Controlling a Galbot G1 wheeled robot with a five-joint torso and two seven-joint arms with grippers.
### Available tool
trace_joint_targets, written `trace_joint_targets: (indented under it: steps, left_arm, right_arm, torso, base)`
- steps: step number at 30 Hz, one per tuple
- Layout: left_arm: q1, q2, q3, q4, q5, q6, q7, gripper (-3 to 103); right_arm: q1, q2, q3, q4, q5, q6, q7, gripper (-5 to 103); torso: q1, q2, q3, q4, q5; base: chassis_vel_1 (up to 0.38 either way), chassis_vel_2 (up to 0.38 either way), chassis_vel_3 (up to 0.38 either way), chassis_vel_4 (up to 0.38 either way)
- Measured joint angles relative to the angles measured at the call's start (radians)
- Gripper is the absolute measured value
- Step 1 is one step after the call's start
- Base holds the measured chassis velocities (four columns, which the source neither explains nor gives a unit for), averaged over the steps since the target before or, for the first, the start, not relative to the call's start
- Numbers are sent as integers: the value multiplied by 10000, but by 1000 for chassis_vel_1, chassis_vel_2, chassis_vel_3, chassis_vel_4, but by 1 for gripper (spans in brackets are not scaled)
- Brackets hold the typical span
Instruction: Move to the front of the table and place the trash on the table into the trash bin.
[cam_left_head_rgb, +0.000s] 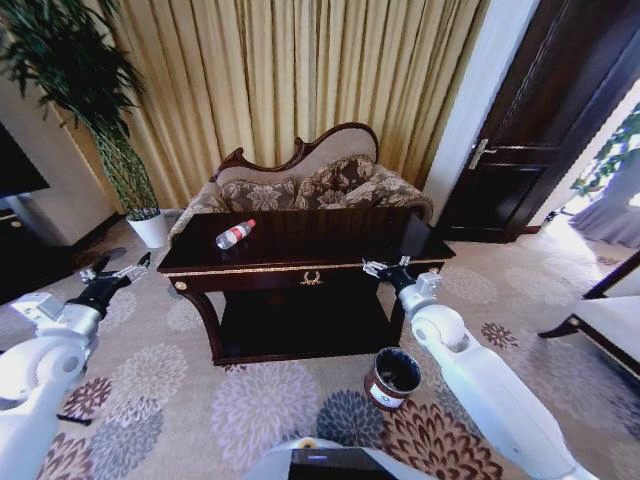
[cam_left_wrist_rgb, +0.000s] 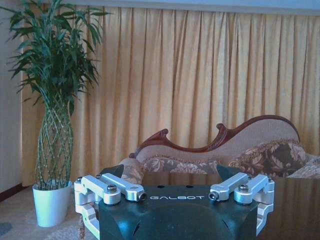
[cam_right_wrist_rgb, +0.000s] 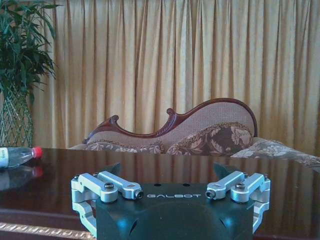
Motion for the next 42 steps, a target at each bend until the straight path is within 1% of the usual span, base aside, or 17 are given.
trace_joint_targets:
  steps: [9, 42]
  left_arm:
    - [61, -35, 0, -52, 20, -5, 7, 100]
    - [76, -62, 7, -45, 32, -50, 97, 100]
  right_arm:
    - [35, 11, 1, 18, 4, 1, 5, 100]
    - [16, 81, 7, 37, -39, -29, -38, 100]
  torso:
    - [2, -2, 1, -2, 1]
    - [0, -1, 0, 0, 0]
  base:
    - [-120, 117, 131, -108]
    - [-80, 84, 83, -80]
